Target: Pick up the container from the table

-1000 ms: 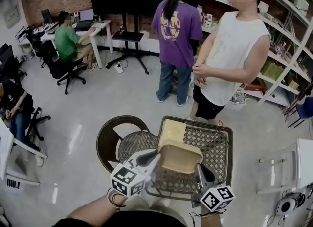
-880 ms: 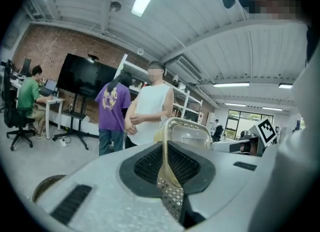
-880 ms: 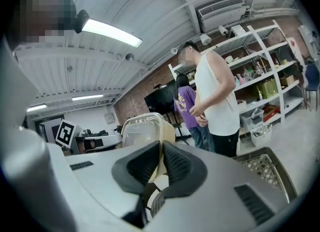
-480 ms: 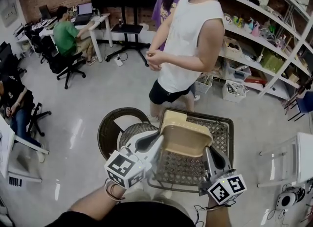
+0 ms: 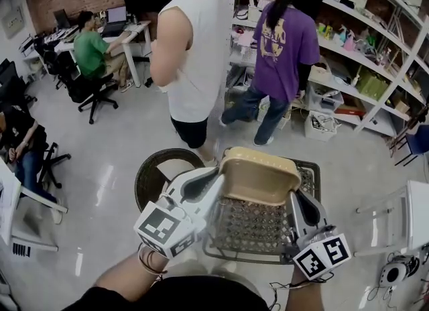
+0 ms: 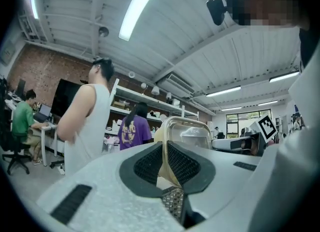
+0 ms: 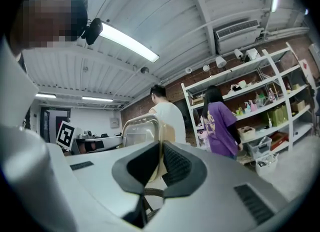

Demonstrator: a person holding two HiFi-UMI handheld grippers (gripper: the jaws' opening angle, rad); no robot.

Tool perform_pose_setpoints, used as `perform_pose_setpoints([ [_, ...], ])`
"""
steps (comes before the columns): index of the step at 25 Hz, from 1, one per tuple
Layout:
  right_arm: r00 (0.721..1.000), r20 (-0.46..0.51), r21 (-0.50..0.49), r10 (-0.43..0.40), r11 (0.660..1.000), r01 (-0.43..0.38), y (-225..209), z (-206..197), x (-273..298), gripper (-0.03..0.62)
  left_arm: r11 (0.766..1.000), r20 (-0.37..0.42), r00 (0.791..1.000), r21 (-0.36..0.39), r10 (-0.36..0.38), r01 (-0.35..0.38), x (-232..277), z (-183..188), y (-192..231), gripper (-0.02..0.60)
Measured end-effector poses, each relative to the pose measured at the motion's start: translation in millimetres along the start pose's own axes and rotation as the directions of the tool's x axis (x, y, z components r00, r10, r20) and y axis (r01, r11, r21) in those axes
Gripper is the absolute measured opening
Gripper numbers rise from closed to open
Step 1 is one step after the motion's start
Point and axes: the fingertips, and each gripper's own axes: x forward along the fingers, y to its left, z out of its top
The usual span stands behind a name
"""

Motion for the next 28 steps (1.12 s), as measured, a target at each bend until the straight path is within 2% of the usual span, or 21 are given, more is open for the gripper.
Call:
perform_pose_setpoints([
  [6, 1.000, 0.008, -0.014, 0.009, 1.000, -0.009, 0, 19, 3, 0.029, 1.000, 0.000, 1.000, 0.010, 0.003, -0.003, 5, 19, -3, 0.034],
  [19, 1.000, 0.017, -0.035, 0.005, 0.999, -0.004, 2, 29, 10, 0.028, 0.999, 0.021, 1.000, 0.033, 0.018, -0.019, 6, 33, 1, 0.034],
  [28, 1.000, 0.021, -0.080, -0.008, 0.997, 0.010, 0, 20, 10, 0.028, 0.992, 0.040, 0.998, 0.114, 0.055, -0.059, 1, 26, -4, 0.034],
])
